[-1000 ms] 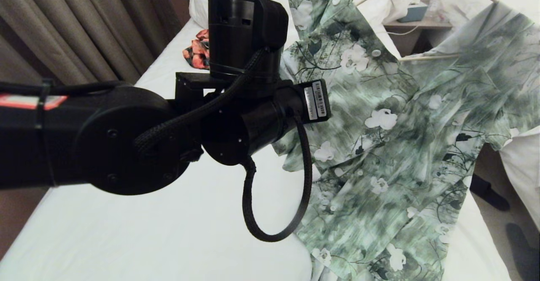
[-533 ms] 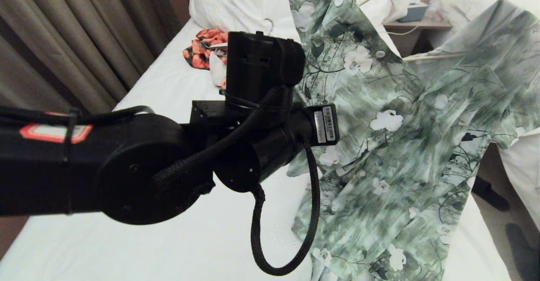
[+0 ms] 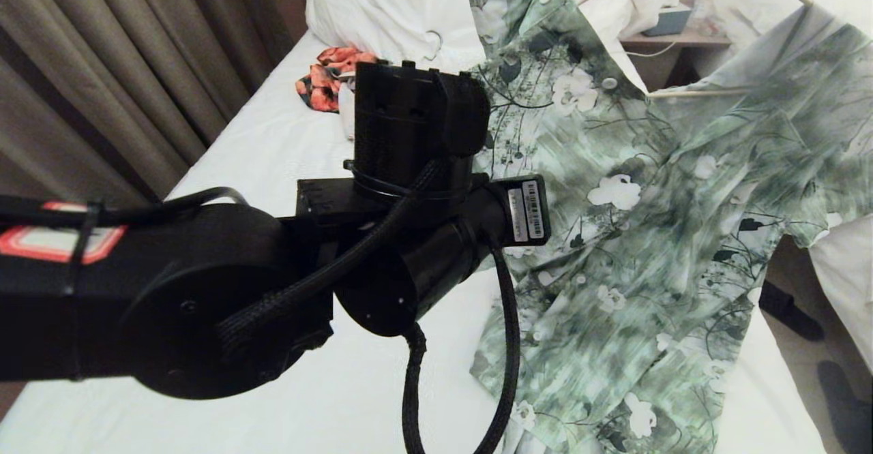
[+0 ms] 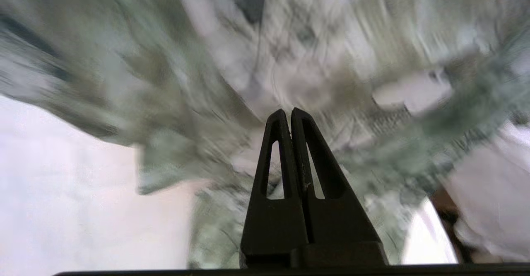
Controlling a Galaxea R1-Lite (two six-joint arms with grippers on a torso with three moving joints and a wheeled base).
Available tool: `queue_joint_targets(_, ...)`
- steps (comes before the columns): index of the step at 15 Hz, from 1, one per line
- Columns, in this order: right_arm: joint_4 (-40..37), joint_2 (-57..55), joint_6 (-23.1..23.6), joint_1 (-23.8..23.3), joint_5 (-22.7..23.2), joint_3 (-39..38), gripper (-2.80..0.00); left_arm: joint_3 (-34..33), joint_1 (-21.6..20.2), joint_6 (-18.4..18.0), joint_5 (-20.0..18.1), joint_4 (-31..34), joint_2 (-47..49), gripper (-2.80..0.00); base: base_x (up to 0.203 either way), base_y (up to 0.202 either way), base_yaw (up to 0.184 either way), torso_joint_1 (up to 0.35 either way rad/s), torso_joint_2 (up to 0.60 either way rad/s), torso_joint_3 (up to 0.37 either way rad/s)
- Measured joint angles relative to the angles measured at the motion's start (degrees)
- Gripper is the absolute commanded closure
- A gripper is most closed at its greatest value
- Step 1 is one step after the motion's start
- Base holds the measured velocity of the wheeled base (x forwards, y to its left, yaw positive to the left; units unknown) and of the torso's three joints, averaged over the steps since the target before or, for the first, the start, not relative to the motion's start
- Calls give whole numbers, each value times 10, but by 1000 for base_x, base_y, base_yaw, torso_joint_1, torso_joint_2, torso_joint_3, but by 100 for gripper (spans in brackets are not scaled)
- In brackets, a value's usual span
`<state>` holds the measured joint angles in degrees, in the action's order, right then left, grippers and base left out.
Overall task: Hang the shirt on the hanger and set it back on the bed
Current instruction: Take the clothes hanger out of the clothes
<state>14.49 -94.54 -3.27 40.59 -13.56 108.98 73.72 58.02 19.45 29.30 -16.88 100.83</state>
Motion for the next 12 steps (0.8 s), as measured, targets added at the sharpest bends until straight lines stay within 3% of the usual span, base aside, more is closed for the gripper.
queue_joint_targets(2, 0, 0, 0, 0, 0, 1, 0, 3, -3, -6, 24, 0, -5, 0, 0, 0, 0, 0, 0, 0)
queue_joint_targets(7, -1, 0, 1, 0, 0, 1, 0, 0, -8, -7, 26, 4, -24, 0, 0, 0, 0, 0, 0, 0)
queue_joint_targets(9, -1, 0, 0, 0, 0, 1, 0, -1, 16, -11, 26, 7, -43, 0, 0, 0, 0, 0, 0, 0)
queue_joint_targets(12, -3, -6, 0, 2, 0, 4, 0, 7, 58, -58, 26, -2, -37, 0, 0, 0, 0, 0, 0, 0)
